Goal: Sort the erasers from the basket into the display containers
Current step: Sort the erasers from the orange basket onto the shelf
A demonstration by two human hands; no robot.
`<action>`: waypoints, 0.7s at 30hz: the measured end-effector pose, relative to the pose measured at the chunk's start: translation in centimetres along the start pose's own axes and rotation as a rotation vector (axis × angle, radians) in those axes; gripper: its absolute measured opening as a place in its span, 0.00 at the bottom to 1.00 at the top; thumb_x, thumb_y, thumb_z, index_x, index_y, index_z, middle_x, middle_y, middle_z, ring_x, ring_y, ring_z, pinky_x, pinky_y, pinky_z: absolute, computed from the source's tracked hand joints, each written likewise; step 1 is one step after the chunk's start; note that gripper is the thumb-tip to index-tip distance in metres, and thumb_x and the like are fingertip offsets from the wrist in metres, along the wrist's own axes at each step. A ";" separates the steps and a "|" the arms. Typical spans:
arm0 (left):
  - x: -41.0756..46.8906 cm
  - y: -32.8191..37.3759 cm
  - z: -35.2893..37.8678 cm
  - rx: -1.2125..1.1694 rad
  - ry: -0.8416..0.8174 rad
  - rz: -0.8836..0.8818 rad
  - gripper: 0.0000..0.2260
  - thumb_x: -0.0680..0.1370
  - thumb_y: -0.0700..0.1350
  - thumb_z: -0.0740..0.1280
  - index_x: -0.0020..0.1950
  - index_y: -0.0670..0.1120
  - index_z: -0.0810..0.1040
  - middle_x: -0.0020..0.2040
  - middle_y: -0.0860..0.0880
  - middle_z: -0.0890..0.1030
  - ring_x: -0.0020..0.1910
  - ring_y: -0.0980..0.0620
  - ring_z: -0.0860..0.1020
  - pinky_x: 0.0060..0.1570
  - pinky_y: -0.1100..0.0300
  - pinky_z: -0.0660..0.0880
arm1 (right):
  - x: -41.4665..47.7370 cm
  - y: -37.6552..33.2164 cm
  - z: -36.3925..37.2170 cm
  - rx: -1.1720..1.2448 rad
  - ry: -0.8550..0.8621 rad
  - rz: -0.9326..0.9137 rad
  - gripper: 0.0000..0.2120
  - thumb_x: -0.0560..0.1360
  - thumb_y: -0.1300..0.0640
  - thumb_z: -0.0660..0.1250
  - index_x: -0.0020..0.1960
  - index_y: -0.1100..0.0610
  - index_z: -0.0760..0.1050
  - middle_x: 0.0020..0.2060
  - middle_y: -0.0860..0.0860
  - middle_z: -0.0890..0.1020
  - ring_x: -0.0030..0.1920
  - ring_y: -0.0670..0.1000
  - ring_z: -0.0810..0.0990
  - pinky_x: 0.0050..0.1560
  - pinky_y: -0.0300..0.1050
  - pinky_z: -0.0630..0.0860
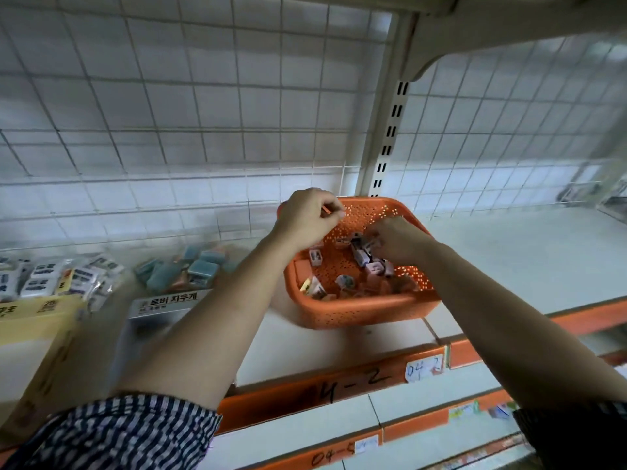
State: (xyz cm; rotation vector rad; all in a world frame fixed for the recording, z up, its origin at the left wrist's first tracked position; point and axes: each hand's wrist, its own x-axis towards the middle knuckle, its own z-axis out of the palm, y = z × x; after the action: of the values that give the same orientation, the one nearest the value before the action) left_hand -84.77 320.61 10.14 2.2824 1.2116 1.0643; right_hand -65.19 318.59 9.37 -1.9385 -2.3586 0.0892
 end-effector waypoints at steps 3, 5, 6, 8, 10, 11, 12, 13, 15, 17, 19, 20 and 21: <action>-0.2 -0.1 0.6 0.056 -0.048 -0.006 0.05 0.77 0.45 0.70 0.50 0.48 0.84 0.49 0.53 0.83 0.46 0.58 0.78 0.49 0.61 0.73 | 0.7 0.1 0.2 -0.168 -0.071 -0.051 0.16 0.74 0.62 0.67 0.62 0.59 0.77 0.59 0.55 0.81 0.58 0.54 0.79 0.56 0.47 0.77; -0.3 -0.4 0.7 0.070 -0.100 -0.001 0.06 0.77 0.46 0.70 0.51 0.47 0.84 0.50 0.54 0.83 0.47 0.57 0.79 0.52 0.58 0.75 | 1.0 0.1 0.3 -0.219 -0.079 -0.067 0.15 0.75 0.60 0.68 0.62 0.59 0.76 0.59 0.55 0.80 0.59 0.55 0.78 0.55 0.46 0.75; -0.4 -0.5 0.7 0.057 -0.115 -0.007 0.06 0.77 0.45 0.70 0.51 0.47 0.84 0.49 0.54 0.83 0.48 0.57 0.79 0.54 0.57 0.76 | 1.1 0.1 0.3 -0.226 -0.075 -0.063 0.14 0.75 0.60 0.68 0.61 0.59 0.76 0.58 0.55 0.80 0.58 0.55 0.79 0.53 0.45 0.75; -0.6 -0.7 0.8 0.020 -0.109 -0.030 0.05 0.78 0.44 0.69 0.51 0.47 0.84 0.48 0.56 0.82 0.49 0.57 0.79 0.56 0.58 0.75 | 1.4 0.1 0.8 -0.235 -0.068 -0.044 0.12 0.75 0.63 0.67 0.58 0.59 0.78 0.56 0.56 0.80 0.56 0.55 0.79 0.51 0.45 0.74; -0.6 -0.7 0.9 0.025 -0.099 -0.035 0.05 0.78 0.44 0.68 0.52 0.47 0.83 0.49 0.55 0.82 0.49 0.58 0.79 0.55 0.60 0.74 | 1.7 0.0 1.3 -0.240 -0.071 -0.037 0.12 0.74 0.67 0.65 0.56 0.60 0.78 0.55 0.57 0.80 0.54 0.55 0.80 0.50 0.45 0.76; -0.7 -0.7 0.9 0.040 -0.103 -0.034 0.06 0.78 0.44 0.68 0.52 0.47 0.83 0.50 0.55 0.82 0.50 0.58 0.78 0.55 0.61 0.73 | 1.7 0.0 1.5 -0.242 -0.075 -0.043 0.12 0.74 0.67 0.65 0.56 0.60 0.78 0.55 0.57 0.80 0.54 0.55 0.80 0.50 0.45 0.77; -0.7 -0.7 0.9 0.049 -0.108 -0.038 0.06 0.78 0.44 0.67 0.53 0.47 0.83 0.51 0.54 0.83 0.50 0.58 0.78 0.55 0.62 0.72 | 1.7 0.0 1.6 -0.240 -0.080 -0.049 0.11 0.74 0.67 0.66 0.56 0.60 0.78 0.55 0.57 0.80 0.54 0.56 0.80 0.51 0.46 0.77; -0.7 -0.7 1.0 0.052 -0.111 -0.044 0.06 0.79 0.44 0.67 0.53 0.47 0.83 0.52 0.53 0.82 0.50 0.58 0.78 0.55 0.62 0.72 | 1.8 0.0 1.6 -0.232 -0.078 -0.054 0.11 0.74 0.65 0.67 0.56 0.60 0.78 0.55 0.56 0.80 0.54 0.55 0.80 0.50 0.46 0.78; -0.6 -0.9 1.0 0.035 -0.110 -0.068 0.07 0.78 0.43 0.67 0.54 0.48 0.83 0.53 0.54 0.82 0.50 0.57 0.78 0.52 0.64 0.72 | 1.7 0.3 1.5 -0.194 -0.053 -0.051 0.11 0.74 0.61 0.68 0.56 0.59 0.78 0.54 0.55 0.81 0.53 0.54 0.79 0.47 0.44 0.75; -0.5 -1.1 0.9 -0.001 -0.114 -0.102 0.07 0.78 0.42 0.68 0.54 0.49 0.82 0.54 0.54 0.82 0.49 0.56 0.80 0.48 0.66 0.75 | 1.4 0.7 0.7 -0.092 0.008 -0.027 0.11 0.74 0.57 0.69 0.56 0.57 0.79 0.52 0.54 0.82 0.50 0.53 0.79 0.45 0.42 0.72; -0.2 -1.1 0.9 0.040 -0.152 -0.097 0.07 0.78 0.42 0.68 0.55 0.49 0.82 0.55 0.53 0.82 0.49 0.54 0.81 0.49 0.63 0.76 | 0.8 1.1 -0.2 0.025 0.098 -0.001 0.13 0.73 0.55 0.72 0.56 0.56 0.80 0.51 0.53 0.83 0.50 0.53 0.79 0.48 0.43 0.73; 0.1 -1.0 0.9 0.107 -0.197 -0.074 0.08 0.78 0.42 0.68 0.56 0.48 0.82 0.55 0.52 0.82 0.50 0.54 0.80 0.51 0.60 0.76 | 0.4 1.2 -0.7 0.076 0.136 0.010 0.13 0.72 0.55 0.73 0.56 0.57 0.80 0.50 0.53 0.83 0.51 0.53 0.79 0.49 0.44 0.74; 0.4 -0.9 1.0 0.189 -0.257 -0.048 0.09 0.78 0.43 0.68 0.57 0.48 0.82 0.56 0.51 0.82 0.51 0.54 0.79 0.51 0.58 0.76 | -0.1 1.2 -1.2 0.131 0.164 0.022 0.14 0.72 0.57 0.73 0.56 0.58 0.80 0.50 0.53 0.83 0.51 0.53 0.80 0.51 0.45 0.76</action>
State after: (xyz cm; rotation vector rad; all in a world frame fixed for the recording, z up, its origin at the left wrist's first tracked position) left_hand -84.39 321.48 9.07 2.4248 1.2982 0.6382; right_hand -63.92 318.71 10.49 -1.8369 -2.1716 0.0803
